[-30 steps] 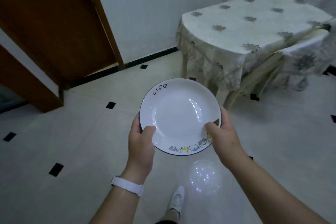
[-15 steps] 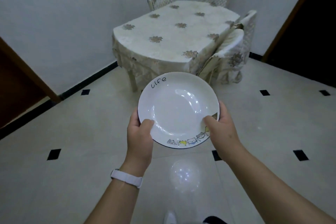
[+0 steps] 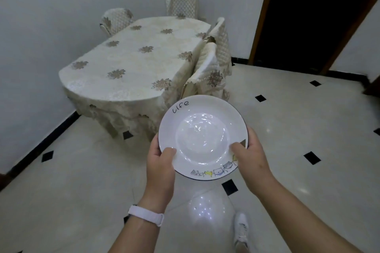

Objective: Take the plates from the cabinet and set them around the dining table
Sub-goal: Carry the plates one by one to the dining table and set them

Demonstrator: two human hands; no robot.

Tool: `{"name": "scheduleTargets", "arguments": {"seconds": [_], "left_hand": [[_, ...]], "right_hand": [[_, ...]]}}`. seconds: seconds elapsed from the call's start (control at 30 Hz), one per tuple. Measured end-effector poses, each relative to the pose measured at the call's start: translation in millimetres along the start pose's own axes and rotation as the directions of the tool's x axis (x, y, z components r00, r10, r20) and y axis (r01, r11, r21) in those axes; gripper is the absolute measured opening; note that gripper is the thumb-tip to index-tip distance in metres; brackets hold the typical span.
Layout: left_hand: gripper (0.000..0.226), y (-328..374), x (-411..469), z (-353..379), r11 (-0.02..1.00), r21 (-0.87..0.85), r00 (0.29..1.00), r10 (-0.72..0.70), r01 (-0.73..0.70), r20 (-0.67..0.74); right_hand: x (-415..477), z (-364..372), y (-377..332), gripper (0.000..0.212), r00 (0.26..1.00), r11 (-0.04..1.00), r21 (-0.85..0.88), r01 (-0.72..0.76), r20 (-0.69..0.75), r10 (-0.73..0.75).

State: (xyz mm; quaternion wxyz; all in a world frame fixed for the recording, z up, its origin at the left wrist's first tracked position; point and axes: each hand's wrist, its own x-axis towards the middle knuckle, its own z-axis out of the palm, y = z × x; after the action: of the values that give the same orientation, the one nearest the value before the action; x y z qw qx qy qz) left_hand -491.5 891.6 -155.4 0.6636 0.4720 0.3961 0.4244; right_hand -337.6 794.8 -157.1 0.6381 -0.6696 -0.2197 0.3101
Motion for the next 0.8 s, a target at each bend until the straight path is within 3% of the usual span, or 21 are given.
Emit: {"name": "scheduleTargets", "arguments": {"seconds": [0.2,0.47,0.8], "left_hand": [[0.054,-8.2,63.5,99.8,0.999,0.029,0.999,-0.019,0.018,0.033],[0.051,-17.1,135.8,220.3,0.997,0.08,0.997,-0.022,0.016,0.071],[0.055,-22.4,220.7,285.6,0.997,0.076,0.994,0.006,-0.014,0.107]], "right_hand": [[99.3,-59.6,-17.3,0.05,1.0,1.0,0.011,-0.003,-0.026,0.004],[207.0,-138.2,-47.1,0.06,0.998,1.0,-0.015,0.014,-0.064,-0.015],[302.4,-156.9,-58.6,0.06,0.995,1.0,-0.026,0.001,-0.104,-0.004]]}}
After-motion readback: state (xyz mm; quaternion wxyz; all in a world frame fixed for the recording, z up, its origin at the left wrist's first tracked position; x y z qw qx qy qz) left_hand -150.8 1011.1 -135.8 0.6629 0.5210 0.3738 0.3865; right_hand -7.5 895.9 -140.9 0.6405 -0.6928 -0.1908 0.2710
